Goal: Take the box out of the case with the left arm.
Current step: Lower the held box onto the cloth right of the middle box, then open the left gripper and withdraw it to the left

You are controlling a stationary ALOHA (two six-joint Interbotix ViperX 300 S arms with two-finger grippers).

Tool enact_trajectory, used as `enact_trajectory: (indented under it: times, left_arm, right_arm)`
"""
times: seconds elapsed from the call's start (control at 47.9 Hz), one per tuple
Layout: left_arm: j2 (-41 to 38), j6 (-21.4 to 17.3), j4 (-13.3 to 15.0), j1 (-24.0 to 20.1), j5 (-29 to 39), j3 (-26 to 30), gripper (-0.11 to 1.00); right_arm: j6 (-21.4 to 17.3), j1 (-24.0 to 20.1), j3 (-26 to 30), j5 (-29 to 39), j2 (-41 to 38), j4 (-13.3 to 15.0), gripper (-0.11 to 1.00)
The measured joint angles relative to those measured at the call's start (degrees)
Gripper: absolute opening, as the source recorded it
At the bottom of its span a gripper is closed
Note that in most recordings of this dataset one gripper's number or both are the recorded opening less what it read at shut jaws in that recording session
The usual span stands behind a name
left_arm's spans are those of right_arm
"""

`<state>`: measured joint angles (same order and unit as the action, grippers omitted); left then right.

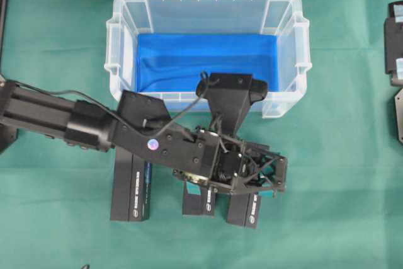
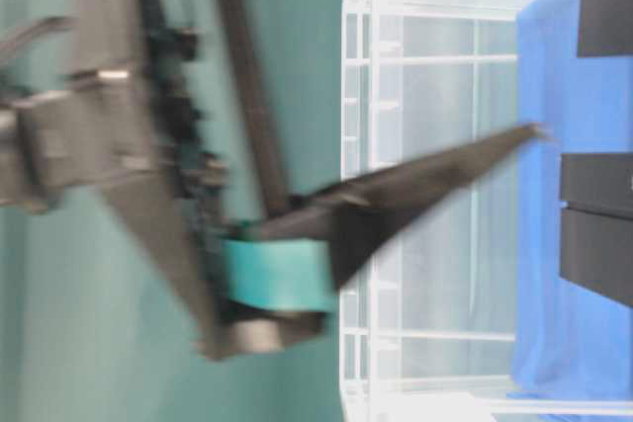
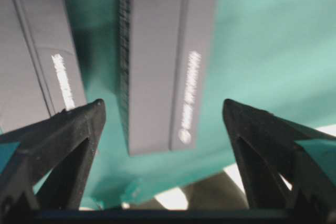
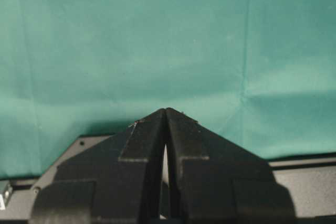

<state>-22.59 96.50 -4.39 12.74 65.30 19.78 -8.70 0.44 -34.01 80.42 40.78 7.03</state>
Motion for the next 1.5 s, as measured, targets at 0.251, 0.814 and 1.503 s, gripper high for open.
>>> enact_trajectory:
  times: [0.251, 0.814, 1.503]
  left_arm:
    - [0.00, -1.41, 0.00, -1.32, 7.03, 9.23, 0.90]
    - [-0.62, -3.87, 0.44, -1.58, 11.60, 12.66, 0.90]
    - [26.02, 2.81, 0.79, 2.90, 11.87, -19.34, 0.89]
  right_arm:
    - [0.00, 0.00, 0.00, 0.00, 0.09, 0.00, 0.03]
    - [0.00, 0.00, 0.00, 0.00, 0.09, 0.00, 0.03]
    - [0.00, 0.00, 0.00, 0.00, 0.09, 0.09, 0.03]
